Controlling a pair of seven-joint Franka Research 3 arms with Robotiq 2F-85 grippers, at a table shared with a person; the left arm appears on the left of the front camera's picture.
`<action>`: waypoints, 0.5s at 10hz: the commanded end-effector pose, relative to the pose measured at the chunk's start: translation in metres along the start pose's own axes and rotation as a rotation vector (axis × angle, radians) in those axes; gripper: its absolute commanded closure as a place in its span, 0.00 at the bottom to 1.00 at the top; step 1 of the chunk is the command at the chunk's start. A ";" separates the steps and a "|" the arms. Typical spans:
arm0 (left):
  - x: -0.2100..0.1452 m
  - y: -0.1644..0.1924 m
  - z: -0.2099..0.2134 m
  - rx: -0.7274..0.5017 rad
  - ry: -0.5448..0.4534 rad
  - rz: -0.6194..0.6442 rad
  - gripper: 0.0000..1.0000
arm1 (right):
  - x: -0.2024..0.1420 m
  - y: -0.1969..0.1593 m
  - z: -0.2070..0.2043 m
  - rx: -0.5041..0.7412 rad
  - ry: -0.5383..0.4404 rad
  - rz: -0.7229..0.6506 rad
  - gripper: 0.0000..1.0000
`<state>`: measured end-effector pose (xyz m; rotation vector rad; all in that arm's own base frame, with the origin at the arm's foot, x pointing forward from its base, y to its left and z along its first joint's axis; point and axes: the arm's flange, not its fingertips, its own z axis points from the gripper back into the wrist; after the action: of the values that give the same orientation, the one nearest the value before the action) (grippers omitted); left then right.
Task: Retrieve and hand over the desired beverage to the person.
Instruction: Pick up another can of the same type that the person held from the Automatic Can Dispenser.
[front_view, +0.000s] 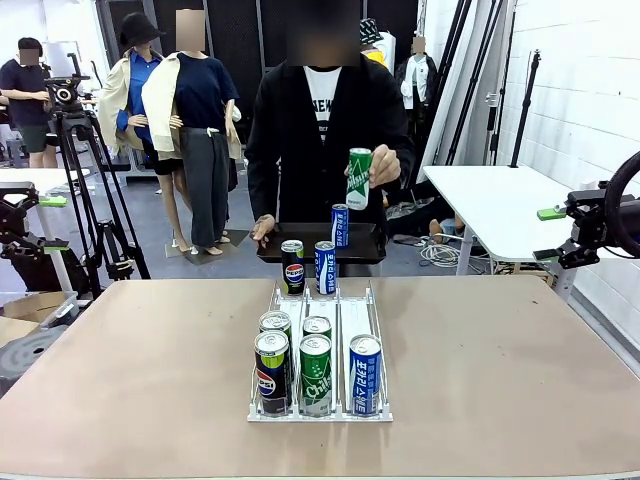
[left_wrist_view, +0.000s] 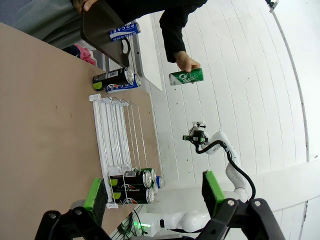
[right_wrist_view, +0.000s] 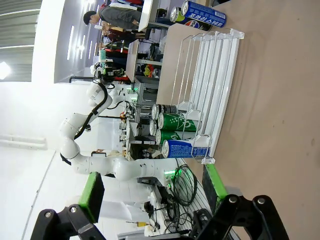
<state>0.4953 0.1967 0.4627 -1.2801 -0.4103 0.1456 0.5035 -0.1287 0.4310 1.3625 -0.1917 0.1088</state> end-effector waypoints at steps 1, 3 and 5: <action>0.000 -0.002 0.000 0.000 0.001 0.000 0.00 | -0.001 -0.001 0.000 -0.010 0.001 -0.004 0.00; 0.000 -0.002 0.000 0.000 0.001 0.000 0.00 | -0.001 -0.001 0.000 -0.010 0.001 -0.004 0.00; 0.000 -0.002 0.000 0.000 0.001 0.000 0.00 | -0.001 -0.001 0.000 -0.010 0.001 -0.004 0.00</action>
<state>0.4953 0.1967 0.4627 -1.2801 -0.4103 0.1456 0.5035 -0.1287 0.4310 1.3625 -0.1917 0.1088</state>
